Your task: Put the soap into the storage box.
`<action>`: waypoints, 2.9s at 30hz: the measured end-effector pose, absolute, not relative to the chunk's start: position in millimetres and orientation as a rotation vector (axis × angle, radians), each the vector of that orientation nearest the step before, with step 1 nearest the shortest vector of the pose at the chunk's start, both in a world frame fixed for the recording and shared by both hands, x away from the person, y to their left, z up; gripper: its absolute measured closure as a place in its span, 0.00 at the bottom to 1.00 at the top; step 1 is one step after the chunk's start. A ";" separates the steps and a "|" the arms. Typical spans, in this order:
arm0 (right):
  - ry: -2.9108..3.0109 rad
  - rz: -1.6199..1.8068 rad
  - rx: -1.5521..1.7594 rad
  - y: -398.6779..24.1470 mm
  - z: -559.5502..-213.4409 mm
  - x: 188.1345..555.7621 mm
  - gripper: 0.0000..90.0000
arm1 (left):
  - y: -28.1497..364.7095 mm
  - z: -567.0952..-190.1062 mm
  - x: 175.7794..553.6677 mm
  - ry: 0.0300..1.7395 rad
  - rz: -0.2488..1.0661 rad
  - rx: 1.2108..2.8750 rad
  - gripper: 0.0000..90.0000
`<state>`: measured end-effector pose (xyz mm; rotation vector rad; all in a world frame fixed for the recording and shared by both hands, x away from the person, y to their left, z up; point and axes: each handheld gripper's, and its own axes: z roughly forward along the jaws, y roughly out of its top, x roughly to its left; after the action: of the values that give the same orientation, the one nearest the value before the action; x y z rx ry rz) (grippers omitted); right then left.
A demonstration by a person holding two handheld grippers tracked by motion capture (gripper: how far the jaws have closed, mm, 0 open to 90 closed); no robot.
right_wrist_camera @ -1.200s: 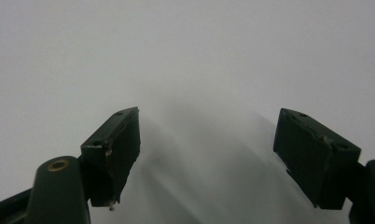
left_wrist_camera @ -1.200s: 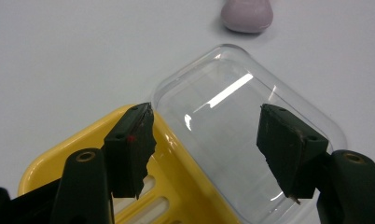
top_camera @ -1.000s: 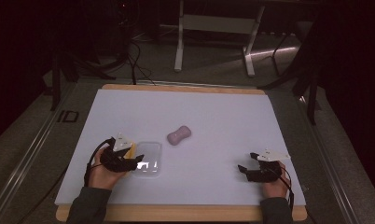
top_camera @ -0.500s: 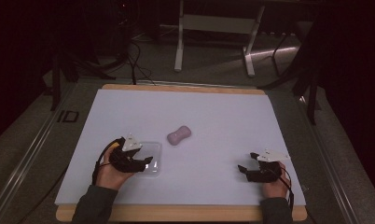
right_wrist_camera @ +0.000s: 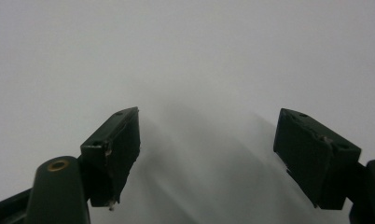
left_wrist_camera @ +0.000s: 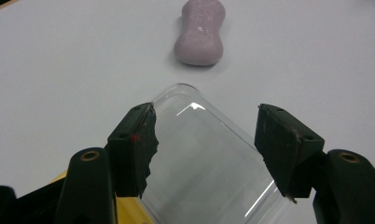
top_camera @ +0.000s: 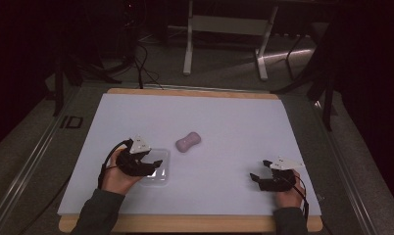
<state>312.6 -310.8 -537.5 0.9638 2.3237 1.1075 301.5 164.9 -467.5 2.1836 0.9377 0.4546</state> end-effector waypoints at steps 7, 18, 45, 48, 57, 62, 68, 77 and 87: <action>2.324 1.108 0.965 -310.6 -537.5 312.5 0.25 | 162.2 -463.2 305.3 0.934 0.444 2.178 0.43; 2.323 1.106 0.965 -310.8 -537.3 312.2 0.25 | 157.7 -460.7 310.0 0.912 0.448 2.200 0.42; 2.310 1.123 0.975 -311.9 -536.8 311.5 0.25 | 138.9 -441.3 336.2 0.850 0.465 2.218 0.42; 2.310 1.122 0.974 -312.0 -536.8 311.5 0.25 | 137.8 -440.8 338.2 0.847 0.462 2.217 0.42; 2.308 1.124 0.974 -312.3 -536.7 311.5 0.25 | 133.1 -440.2 346.5 0.851 0.453 2.212 0.42; 2.307 1.125 0.973 -312.4 -536.7 311.5 0.25 | 128.2 -440.7 351.6 0.848 0.446 2.224 0.42; 2.306 1.126 0.975 -312.5 -536.7 311.5 0.25 | 122.8 -442.4 357.8 0.849 0.437 2.237 0.42; 2.303 1.130 0.972 -312.9 -536.5 311.0 0.24 | 118.1 -444.6 366.4 0.852 0.422 2.251 0.42; 2.301 1.137 0.971 -313.2 -536.4 310.8 0.24 | 111.0 -443.7 376.5 0.840 0.428 2.279 0.42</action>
<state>310.8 -313.2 -536.4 0.9709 2.3012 1.1365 376.5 111.0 -443.7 2.2792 0.8405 0.4275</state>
